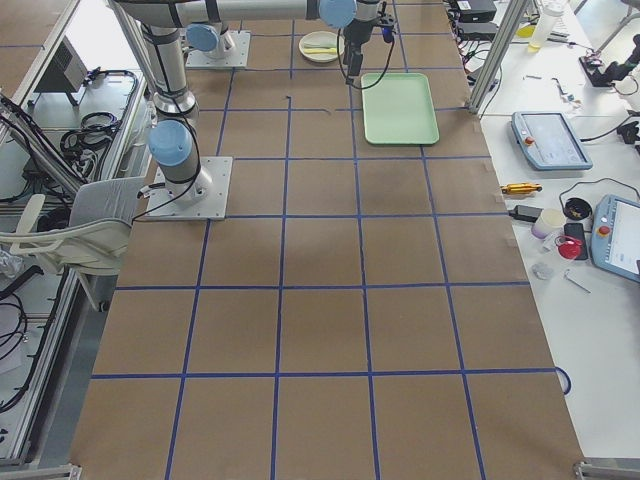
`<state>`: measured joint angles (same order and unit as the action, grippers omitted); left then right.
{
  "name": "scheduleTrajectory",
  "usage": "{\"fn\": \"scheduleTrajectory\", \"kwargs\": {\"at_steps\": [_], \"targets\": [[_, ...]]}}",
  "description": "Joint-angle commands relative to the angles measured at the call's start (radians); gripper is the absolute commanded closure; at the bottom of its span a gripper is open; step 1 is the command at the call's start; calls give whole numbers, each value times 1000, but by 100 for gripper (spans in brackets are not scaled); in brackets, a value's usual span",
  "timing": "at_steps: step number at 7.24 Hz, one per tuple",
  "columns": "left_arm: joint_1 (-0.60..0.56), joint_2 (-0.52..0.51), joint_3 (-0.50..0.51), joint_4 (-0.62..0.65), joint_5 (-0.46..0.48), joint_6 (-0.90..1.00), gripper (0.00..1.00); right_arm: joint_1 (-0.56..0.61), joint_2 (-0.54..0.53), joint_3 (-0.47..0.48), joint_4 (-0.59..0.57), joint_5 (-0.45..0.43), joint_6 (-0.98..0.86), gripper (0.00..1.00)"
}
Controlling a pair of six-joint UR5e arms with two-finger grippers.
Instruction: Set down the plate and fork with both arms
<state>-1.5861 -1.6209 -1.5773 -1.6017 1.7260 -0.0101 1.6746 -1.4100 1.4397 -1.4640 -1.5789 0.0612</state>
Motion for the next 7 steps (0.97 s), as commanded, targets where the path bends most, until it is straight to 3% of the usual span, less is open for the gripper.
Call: {"fn": "scheduleTrajectory", "kwargs": {"at_steps": [1, 2, 3, 7], "targets": [[0, -10, 0, 0, 69, 4, 0, -1, 0, 13, -2, 0, 0, 0], [-5, 22, 8, -3, 10, 2, 0, -1, -1, 15, 7, -1, 2, 0], [-3, 35, 17, -12, -123, -10, 0, -1, 2, 16, 1, -1, 2, 0], [-5, 39, 11, -49, -125, -7, 0, -1, -14, 5, 7, -6, 3, 0]]}}
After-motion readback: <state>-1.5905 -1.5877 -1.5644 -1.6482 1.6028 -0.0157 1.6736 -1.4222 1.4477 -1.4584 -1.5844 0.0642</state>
